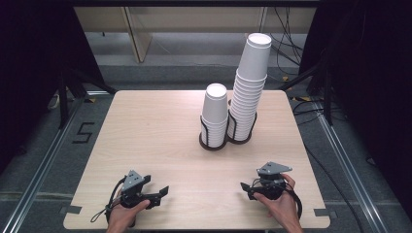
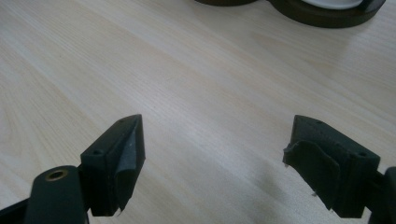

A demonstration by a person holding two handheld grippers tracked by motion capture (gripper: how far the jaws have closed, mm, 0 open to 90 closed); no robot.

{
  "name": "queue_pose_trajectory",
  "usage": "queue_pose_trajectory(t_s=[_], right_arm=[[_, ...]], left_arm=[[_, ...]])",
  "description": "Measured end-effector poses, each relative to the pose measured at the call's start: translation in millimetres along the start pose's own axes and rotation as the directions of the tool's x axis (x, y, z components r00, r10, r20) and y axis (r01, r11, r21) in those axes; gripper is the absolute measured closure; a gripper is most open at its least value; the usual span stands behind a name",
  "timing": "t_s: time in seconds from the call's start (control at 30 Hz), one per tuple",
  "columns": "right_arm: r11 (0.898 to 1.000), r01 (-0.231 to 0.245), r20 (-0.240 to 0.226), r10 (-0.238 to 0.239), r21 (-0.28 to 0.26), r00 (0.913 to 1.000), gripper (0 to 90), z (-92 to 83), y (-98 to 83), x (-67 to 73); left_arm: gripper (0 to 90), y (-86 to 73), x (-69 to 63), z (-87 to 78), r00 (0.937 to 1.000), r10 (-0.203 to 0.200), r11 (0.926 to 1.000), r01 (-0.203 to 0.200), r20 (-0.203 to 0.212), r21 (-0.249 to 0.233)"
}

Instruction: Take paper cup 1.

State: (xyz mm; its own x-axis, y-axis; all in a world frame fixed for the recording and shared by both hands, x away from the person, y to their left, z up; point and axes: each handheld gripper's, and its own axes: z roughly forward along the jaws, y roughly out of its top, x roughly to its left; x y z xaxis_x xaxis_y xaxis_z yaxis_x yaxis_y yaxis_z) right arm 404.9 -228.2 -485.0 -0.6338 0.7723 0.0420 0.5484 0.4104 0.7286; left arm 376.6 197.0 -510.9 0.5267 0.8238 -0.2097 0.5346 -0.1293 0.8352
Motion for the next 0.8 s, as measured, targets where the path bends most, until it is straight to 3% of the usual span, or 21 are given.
queue_pose_trajectory(t_s=[0.03, 0.1, 0.27, 0.3, 0.4, 0.43, 0.5, 0.53, 0.57, 0.73, 0.8], right_arm=[[1.000, 0.016, 0.013, -0.016, -0.008, 0.9998, 19.7, -0.6, 0.2, -0.5], [1.000, -0.031, 0.002, 0.031, 0.003, 0.9995, 20.1, -2.4, 0.6, 2.2], [0.999, -0.031, 0.005, 0.031, -0.023, 0.9995, 20.0, -3.2, 2.3, 1.7], [0.999, -0.011, -0.006, 0.011, -0.036, 0.9999, 19.9, -1.7, 2.6, 0.6], [0.998, -0.054, 0.001, 0.054, -0.033, 0.9986, 20.0, -2.8, 3.7, 3.9], [0.999, -0.015, -0.006, 0.015, -0.041, 0.9999, 20.0, -1.8, 4.9, 0.7], [0.998, -0.033, -0.030, 0.031, -0.045, 0.9990, 20.0, -1.4, 6.4, 0.5], [0.998, -0.046, -0.009, 0.046, -0.053, 0.9989, 19.9, -2.3, 7.5, 2.7], [0.998, -0.022, -0.011, 0.021, -0.059, 0.9997, 19.9, -2.7, 9.0, 1.1], [0.996, -0.014, -0.018, 0.013, -0.085, 0.9998, 19.6, -6.2, 15.5, 1.3], [0.996, -0.033, -0.022, 0.031, -0.084, 0.9993, 19.6, -7.0, 18.3, 3.4]], left_arm=[[14.7, 0.0, 0.1, 0.0, 1.0000, 0.000, 1.0000, 0.000, -0.001, 0.001], [14.7, 0.0, 0.2, 0.3, 1.0000, -0.004, 1.0000, 0.004, 0.003, -0.003], [14.6, 0.4, 1.3, -0.3, 1.0000, -0.003, 1.0000, 0.003, 0.005, -0.007], [14.6, 0.5, 1.2, -0.7, 1.0000, -0.002, 1.0000, 0.002, 0.000, -0.004], [14.7, 1.6, 1.6, -0.2, 1.0000, -0.005, 0.9999, 0.005, 0.002, -0.011], [14.6, 1.7, 1.7, 0.0, 1.0000, -0.003, 0.9999, 0.003, 0.003, -0.012], [14.7, 1.4, 1.8, -0.5, 1.0000, -0.006, 0.9999, 0.006, -0.001, -0.009], [14.7, 1.3, 1.8, -1.0, 1.0000, -0.006, 1.0000, 0.006, -0.006, -0.007], [14.7, 1.5, 1.7, -1.3, 0.9999, -0.009, 0.9999, 0.009, -0.010, -0.005], [14.6, 1.6, 2.8, -1.7, 1.0000, -0.002, 0.9999, 0.002, -0.004, -0.016], [14.7, 1.6, 3.0, -1.5, 1.0000, -0.003, 0.9998, 0.003, -0.002, -0.017]])
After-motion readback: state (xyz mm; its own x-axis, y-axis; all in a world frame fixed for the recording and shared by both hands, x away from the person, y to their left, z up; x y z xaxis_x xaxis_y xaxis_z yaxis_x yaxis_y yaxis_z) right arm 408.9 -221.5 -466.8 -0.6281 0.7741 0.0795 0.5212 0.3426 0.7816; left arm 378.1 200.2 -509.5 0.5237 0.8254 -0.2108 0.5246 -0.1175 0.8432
